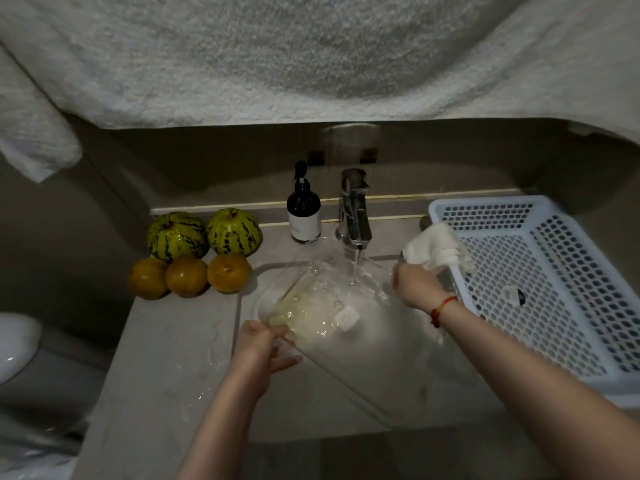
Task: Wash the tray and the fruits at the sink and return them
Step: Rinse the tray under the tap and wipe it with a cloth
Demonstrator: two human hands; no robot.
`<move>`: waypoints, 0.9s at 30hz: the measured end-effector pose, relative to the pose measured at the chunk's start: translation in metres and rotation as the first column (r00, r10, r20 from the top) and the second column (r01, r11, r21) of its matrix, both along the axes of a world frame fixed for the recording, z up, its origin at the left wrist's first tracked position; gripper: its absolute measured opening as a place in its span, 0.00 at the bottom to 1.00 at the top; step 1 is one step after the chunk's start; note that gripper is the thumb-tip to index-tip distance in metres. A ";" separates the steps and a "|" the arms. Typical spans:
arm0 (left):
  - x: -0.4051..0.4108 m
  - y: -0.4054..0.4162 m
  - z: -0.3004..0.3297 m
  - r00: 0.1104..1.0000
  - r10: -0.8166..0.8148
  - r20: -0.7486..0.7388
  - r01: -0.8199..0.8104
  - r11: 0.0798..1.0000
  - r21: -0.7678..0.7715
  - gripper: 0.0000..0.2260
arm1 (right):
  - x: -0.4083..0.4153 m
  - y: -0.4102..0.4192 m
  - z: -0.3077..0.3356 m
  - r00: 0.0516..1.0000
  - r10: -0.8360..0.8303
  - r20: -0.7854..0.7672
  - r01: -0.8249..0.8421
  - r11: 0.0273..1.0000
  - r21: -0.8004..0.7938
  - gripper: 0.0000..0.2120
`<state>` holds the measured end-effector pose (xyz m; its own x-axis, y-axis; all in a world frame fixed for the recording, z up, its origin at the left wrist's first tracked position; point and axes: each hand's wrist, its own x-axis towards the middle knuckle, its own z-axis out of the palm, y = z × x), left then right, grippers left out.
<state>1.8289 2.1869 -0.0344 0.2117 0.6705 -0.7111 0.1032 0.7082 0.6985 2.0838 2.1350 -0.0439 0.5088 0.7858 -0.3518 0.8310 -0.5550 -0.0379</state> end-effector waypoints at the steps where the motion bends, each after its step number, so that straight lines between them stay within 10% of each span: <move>1: -0.003 0.001 0.000 1.000 0.024 0.008 -0.024 1.000 -0.014 0.07 | -0.001 0.004 -0.003 0.997 -0.013 -0.072 0.015 0.999 0.035 0.11; 9: -0.017 -0.007 0.008 0.984 0.161 0.070 -0.159 0.987 -0.032 0.05 | -0.011 0.036 -0.018 0.813 0.052 -0.580 0.145 0.947 0.287 0.08; 14: -0.021 -0.016 0.011 0.989 0.116 0.087 -0.122 0.990 0.067 0.26 | -0.025 0.053 -0.018 0.593 0.071 -0.802 0.402 0.837 0.372 0.08; 21: -0.025 -0.026 0.017 0.956 0.229 0.182 -0.237 0.971 0.027 0.26 | -0.054 0.042 -0.035 0.991 0.095 -0.094 -0.031 0.850 0.525 0.33; 27: -0.015 -0.024 0.018 0.942 0.295 0.160 -0.307 0.950 0.056 0.27 | -0.077 0.016 -0.062 0.871 0.330 -0.364 -0.255 0.937 0.239 0.32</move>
<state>1.8142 2.1625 -0.0163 0.0901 0.7715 -0.6298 -0.2145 0.6325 0.7442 2.0067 2.1507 -0.1057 0.0954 0.9447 -0.3137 0.8496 -0.2415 -0.4690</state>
